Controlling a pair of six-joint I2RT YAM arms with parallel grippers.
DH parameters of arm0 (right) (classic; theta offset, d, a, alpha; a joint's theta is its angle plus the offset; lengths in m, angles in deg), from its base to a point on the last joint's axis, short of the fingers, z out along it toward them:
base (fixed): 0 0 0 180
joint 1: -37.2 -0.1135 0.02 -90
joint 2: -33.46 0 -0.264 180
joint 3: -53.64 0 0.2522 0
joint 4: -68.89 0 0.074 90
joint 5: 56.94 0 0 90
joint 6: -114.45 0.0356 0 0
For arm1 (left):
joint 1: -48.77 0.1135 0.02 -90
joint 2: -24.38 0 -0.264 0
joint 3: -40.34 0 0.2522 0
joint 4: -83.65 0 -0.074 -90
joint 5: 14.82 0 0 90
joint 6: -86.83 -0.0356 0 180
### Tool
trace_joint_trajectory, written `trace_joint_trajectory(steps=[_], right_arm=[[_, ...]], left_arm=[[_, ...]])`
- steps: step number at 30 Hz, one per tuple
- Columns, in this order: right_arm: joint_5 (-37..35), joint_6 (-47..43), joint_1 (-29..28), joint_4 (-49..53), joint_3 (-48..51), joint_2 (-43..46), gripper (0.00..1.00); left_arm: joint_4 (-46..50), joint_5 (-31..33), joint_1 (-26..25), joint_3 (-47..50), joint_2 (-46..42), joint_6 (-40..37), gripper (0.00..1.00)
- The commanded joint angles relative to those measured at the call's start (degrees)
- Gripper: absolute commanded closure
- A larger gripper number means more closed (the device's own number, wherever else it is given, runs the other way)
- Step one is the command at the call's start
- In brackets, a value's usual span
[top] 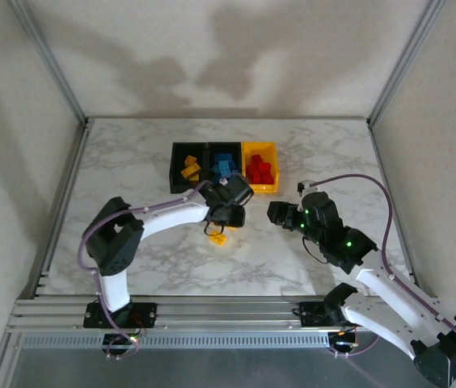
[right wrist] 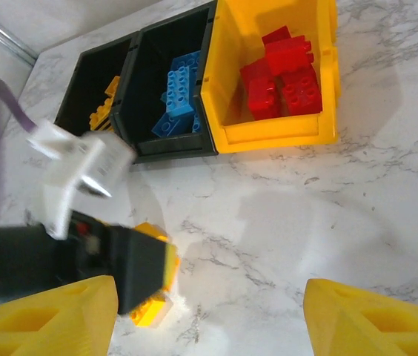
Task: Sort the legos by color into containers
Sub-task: Pick up the lego from the center of the table, then place the lego in the container.
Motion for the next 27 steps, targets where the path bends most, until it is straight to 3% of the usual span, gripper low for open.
trace_joint_trajectory(steps=[1,7,11,19,27], right_arm=[[4.07,-0.35,0.17,-1.63,1.26,0.18,0.32],[8.71,-1.19,-0.25,-7.14,0.49,-6.07,0.33],[9.47,-1.45,-0.42,-9.39,-0.46,-8.68,0.33],[8.85,-1.12,-0.7,-9.43,-0.48,-9.14,0.33],[8.26,-1.18,-0.7,-9.04,-0.53,-9.26,0.33]], left_arm=[[2.46,3.28,3.85,-2.58,-5.5,-0.39,0.72],[2.62,7.39,13.19,-4.18,-8.46,-1.0,0.71],[0.73,7.62,19.02,-6.36,-5.99,-1.52,0.71],[1.48,11.4,24.63,-18.19,7.44,-3.08,0.71],[2.14,9.78,27.88,-28.36,18.1,-2.91,0.69]])
